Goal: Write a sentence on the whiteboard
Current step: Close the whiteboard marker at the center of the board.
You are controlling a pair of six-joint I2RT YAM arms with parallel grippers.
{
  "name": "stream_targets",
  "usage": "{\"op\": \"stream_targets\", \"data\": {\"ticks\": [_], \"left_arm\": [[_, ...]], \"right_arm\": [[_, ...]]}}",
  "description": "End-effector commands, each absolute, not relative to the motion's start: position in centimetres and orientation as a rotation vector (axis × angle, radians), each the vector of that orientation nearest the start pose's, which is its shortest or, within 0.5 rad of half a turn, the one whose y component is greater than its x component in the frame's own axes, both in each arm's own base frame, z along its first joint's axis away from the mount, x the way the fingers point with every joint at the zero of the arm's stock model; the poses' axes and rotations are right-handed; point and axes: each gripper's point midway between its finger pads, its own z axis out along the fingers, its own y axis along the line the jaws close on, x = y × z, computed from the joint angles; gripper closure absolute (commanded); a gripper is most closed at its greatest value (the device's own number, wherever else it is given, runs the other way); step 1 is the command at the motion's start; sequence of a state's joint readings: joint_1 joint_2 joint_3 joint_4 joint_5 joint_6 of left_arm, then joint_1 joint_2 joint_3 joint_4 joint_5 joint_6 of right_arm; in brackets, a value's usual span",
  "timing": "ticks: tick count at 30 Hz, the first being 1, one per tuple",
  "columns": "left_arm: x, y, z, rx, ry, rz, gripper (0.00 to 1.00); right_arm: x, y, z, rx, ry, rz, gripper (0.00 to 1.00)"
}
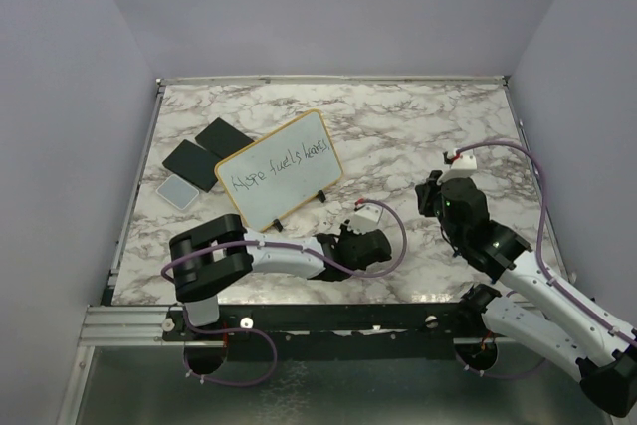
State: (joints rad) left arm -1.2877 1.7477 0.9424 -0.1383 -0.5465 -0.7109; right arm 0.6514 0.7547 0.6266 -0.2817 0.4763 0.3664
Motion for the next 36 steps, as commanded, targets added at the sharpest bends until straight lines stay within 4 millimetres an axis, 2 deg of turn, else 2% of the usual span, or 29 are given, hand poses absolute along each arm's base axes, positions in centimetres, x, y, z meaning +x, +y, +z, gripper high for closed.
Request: {"op": "stream_targets", "data": {"ticks": [1, 10, 18, 26, 30, 33, 36], "left_arm": [[17.9, -36.6, 2.4, 0.495, 2.321, -0.282, 0.67], [17.6, -36.6, 1.6, 0.502, 2.355, -0.293, 0.71], [17.6, -36.2, 1.8, 0.479, 2.355, -0.300, 0.90], [18.8, -34.0, 5.5, 0.503, 2.206, -0.286, 0.99], [19.4, -32.1, 8.5, 0.516, 2.067, -0.317, 1.00], [19.3, -29.9, 10.2, 0.511, 1.971, -0.346, 1.00], [19.0, -28.6, 12.1, 0.472, 1.885, -0.431, 1.00]], "right_arm": [[26.0, 11.7, 18.5, 0.029, 1.956, 0.220, 0.99], [26.0, 11.5, 18.6, 0.028, 1.952, 0.216, 0.99], [25.9, 11.6, 19.0, 0.028, 1.948, 0.224, 0.99], [25.0, 14.1, 21.5, -0.065, 1.967, 0.371, 0.99], [24.1, 16.1, 21.4, -0.153, 2.068, 0.454, 0.99], [23.1, 17.4, 20.9, -0.229, 2.143, 0.515, 1.00], [22.1, 18.2, 21.6, -0.283, 2.161, 0.583, 0.99]]}}
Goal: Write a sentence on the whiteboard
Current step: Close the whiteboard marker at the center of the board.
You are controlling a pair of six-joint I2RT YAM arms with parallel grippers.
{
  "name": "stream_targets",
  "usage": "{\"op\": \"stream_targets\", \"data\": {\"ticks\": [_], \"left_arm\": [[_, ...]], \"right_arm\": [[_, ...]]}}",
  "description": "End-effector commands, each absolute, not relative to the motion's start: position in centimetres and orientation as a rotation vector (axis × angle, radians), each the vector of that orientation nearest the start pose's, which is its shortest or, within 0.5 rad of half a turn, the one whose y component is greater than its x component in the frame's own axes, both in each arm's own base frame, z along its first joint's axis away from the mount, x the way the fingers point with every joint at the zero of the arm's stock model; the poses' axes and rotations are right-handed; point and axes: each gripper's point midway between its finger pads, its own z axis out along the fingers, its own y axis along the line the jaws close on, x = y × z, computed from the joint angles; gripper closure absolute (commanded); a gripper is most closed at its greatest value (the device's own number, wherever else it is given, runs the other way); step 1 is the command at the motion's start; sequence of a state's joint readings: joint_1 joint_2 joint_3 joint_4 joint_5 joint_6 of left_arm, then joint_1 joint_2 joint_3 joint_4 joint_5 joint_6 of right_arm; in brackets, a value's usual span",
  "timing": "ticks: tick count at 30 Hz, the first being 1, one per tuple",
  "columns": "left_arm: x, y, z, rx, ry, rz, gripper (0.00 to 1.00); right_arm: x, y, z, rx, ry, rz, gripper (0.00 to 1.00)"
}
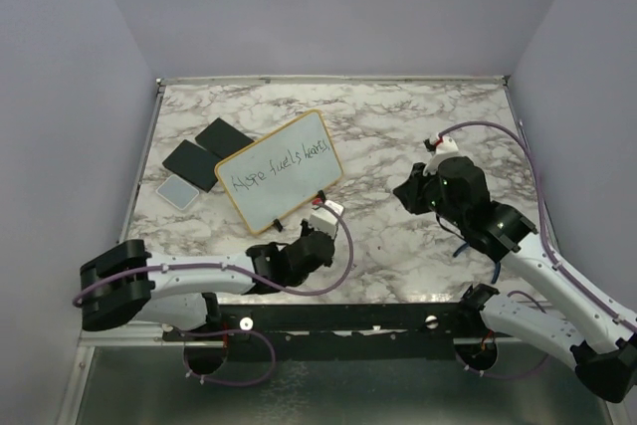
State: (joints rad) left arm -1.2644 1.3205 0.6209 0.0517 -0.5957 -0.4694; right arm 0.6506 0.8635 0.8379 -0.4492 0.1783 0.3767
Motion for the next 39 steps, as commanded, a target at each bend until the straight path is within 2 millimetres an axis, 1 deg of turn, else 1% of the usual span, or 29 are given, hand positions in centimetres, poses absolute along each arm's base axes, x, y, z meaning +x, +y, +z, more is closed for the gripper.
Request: {"op": "stream_targets", "data": {"ticks": [1, 5, 9, 13, 15, 18, 22, 24, 27, 31, 35, 37, 39], "left_arm": [[18.8, -28.3, 12.7, 0.460, 1.863, -0.461, 1.00], [18.1, -27.2, 13.4, 0.459, 1.822, -0.517, 1.00], [17.3, -27.3, 14.7, 0.501, 1.783, -0.590, 1.00], [16.1, -28.0, 15.3, 0.569, 1.765, -0.668, 1.00], [15.9, -27.9, 14.9, 0.594, 1.778, -0.656, 1.00], [15.9, -27.3, 14.6, 0.602, 1.786, -0.630, 1.00], [15.8, -26.6, 15.0, 0.588, 1.772, -0.636, 1.00], [15.6, -26.5, 15.3, 0.598, 1.763, -0.653, 1.00], [14.7, -27.2, 15.7, 0.646, 1.755, -0.705, 1.00], [13.4, -28.3, 16.1, 0.727, 1.770, -0.773, 1.00], [12.5, -28.4, 16.4, 0.779, 1.771, -0.809, 1.00], [12.3, -28.3, 16.5, 0.787, 1.768, -0.818, 1.00], [12.0, -28.4, 16.7, 0.795, 1.758, -0.841, 1.00]], "right_arm": [[21.7, 18.7, 21.9, -0.307, 2.164, 0.622, 0.99], [19.8, 21.0, 22.8, -0.427, 2.181, 0.796, 0.99], [17.9, 23.3, 22.6, -0.562, 2.211, 0.983, 0.99], [16.7, 24.5, 22.7, -0.632, 2.227, 1.106, 0.99], [16.4, 24.8, 23.0, -0.646, 2.224, 1.151, 0.99], [16.2, 24.7, 23.4, -0.651, 2.226, 1.195, 0.99], [16.4, 23.8, 23.2, -0.641, 2.263, 1.174, 0.99], [16.5, 23.4, 23.4, -0.647, 2.262, 1.169, 0.99], [16.5, 23.2, 23.9, -0.662, 2.252, 1.208, 0.99], [16.3, 23.2, 24.8, -0.682, 2.238, 1.306, 0.99], [15.9, 22.6, 25.7, -0.684, 2.214, 1.379, 0.99], [15.8, 22.2, 25.8, -0.677, 2.216, 1.406, 0.99], [15.7, 22.0, 25.4, -0.663, 2.233, 1.424, 0.99]]}}
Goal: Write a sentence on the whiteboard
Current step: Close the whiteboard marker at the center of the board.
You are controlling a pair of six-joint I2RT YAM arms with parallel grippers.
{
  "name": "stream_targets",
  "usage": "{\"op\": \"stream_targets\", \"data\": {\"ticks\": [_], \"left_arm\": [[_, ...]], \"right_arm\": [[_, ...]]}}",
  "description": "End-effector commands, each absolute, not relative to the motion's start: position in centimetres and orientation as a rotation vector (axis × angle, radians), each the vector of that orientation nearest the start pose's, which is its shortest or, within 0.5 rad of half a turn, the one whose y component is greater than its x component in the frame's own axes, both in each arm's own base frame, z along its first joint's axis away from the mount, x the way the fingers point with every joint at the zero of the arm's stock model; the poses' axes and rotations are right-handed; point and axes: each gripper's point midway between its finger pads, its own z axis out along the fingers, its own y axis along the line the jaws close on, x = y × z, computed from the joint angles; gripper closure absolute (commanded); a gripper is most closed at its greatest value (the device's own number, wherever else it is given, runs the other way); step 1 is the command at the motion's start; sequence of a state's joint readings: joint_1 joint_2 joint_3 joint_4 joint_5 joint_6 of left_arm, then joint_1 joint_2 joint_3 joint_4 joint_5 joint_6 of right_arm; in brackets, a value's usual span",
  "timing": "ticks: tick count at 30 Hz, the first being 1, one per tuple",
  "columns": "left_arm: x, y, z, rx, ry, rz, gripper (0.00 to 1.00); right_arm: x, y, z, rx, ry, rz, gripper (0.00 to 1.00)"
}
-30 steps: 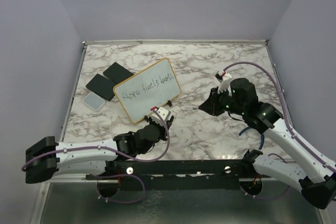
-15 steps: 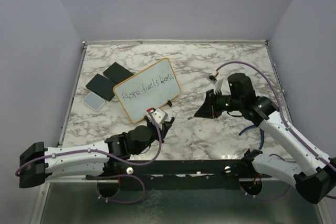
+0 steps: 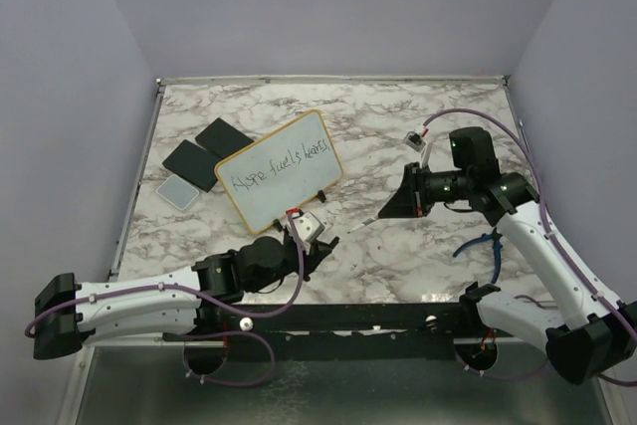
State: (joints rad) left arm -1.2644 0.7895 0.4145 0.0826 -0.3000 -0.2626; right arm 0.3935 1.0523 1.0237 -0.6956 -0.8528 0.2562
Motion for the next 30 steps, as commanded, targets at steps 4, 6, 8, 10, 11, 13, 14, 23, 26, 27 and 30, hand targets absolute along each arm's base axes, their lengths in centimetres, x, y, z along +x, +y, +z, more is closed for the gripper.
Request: {"op": "stream_targets", "data": {"ticks": [4, 6, 8, 10, 11, 13, 14, 23, 26, 27, 30], "left_arm": [[11.7, -28.5, 17.2, 0.802, 1.741, -0.862, 1.00], [11.6, -28.6, 17.5, 0.805, 1.734, -0.874, 1.00], [11.4, -28.8, 17.6, 0.817, 1.728, -0.885, 1.00], [11.2, -29.0, 17.3, 0.832, 1.734, -0.891, 1.00], [11.2, -29.1, 17.3, 0.838, 1.735, -0.895, 1.00], [11.0, -29.3, 17.3, 0.847, 1.736, -0.901, 1.00], [11.0, -29.3, 17.4, 0.848, 1.735, -0.904, 1.00], [10.7, -29.4, 17.8, 0.855, 1.715, -0.930, 1.00], [10.6, -29.5, 17.6, 0.861, 1.719, -0.932, 1.00], [10.6, -29.5, 17.7, 0.863, 1.716, -0.937, 1.00], [10.3, -29.6, 18.0, 0.865, 1.706, -0.956, 1.00]], "right_arm": [[15.6, 21.9, 25.1, -0.650, 2.243, 1.432, 0.99], [15.7, 21.8, 24.8, -0.646, 2.252, 1.420, 0.99], [15.5, 21.9, 24.6, -0.653, 2.257, 1.450, 0.99], [15.2, 22.0, 24.5, -0.662, 2.256, 1.482, 0.99], [15.3, 22.1, 24.4, -0.664, 2.258, 1.485, 0.99], [15.4, 22.1, 24.2, -0.660, 2.265, 1.477, 0.99], [15.4, 22.0, 24.1, -0.659, 2.270, 1.478, 0.99], [15.6, 21.9, 23.1, -0.639, 2.308, 1.462, 0.99], [15.6, 21.9, 23.0, -0.635, 2.315, 1.462, 0.99], [15.7, 21.9, 22.8, -0.631, 2.322, 1.449, 0.99], [15.8, 21.8, 22.3, -0.621, 2.340, 1.444, 0.99]]}}
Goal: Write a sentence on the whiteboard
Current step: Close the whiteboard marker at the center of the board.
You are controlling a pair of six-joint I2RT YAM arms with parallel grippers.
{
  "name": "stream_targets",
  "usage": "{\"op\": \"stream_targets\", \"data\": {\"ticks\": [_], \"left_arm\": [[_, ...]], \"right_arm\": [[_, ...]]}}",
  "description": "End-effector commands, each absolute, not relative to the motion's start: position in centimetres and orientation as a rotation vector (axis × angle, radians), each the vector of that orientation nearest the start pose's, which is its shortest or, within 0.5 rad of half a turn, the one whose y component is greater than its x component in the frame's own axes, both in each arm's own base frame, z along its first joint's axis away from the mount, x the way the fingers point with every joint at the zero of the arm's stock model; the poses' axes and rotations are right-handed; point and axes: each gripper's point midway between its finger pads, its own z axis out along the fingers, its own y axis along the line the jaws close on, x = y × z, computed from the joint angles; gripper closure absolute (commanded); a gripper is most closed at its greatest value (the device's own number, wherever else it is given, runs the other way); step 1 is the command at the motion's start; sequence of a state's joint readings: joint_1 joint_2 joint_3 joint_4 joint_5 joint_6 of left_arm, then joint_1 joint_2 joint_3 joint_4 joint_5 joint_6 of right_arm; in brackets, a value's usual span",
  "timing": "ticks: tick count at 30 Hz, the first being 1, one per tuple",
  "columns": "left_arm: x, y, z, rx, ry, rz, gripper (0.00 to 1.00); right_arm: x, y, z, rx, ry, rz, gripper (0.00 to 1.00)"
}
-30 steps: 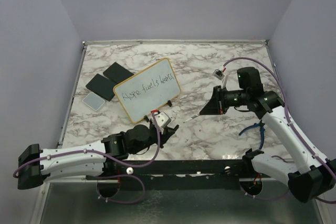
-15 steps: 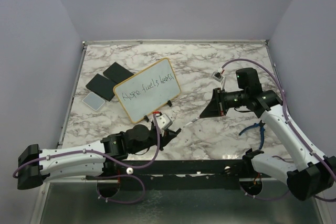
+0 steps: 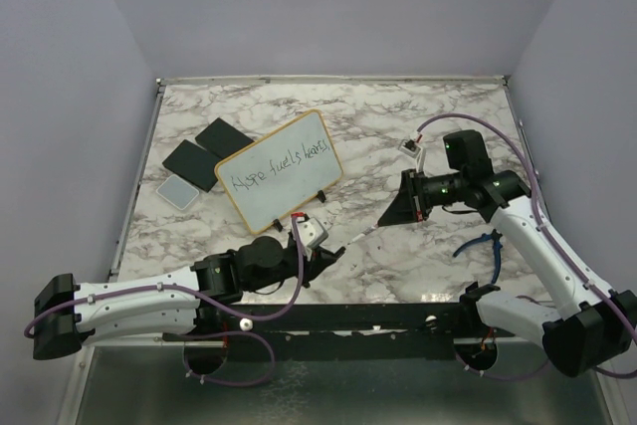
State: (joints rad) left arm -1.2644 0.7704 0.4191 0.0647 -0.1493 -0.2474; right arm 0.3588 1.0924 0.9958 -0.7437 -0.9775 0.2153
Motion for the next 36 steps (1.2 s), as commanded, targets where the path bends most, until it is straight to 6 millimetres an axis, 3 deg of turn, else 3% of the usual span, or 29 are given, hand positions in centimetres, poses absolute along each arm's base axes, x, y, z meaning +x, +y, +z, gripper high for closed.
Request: {"op": "stream_targets", "data": {"ticks": [1, 21, 36], "left_arm": [[10.3, -29.7, 18.1, 0.864, 1.703, -0.963, 1.00], [9.8, -29.8, 19.6, 0.865, 1.648, -1.011, 1.00], [9.9, -29.8, 18.9, 0.867, 1.662, -1.005, 1.00]], "right_arm": [[15.8, 21.9, 22.3, -0.623, 2.339, 1.448, 0.99], [15.6, 22.0, 21.9, -0.620, 2.354, 1.481, 0.99], [15.6, 22.0, 22.3, -0.629, 2.342, 1.478, 0.99]]}}
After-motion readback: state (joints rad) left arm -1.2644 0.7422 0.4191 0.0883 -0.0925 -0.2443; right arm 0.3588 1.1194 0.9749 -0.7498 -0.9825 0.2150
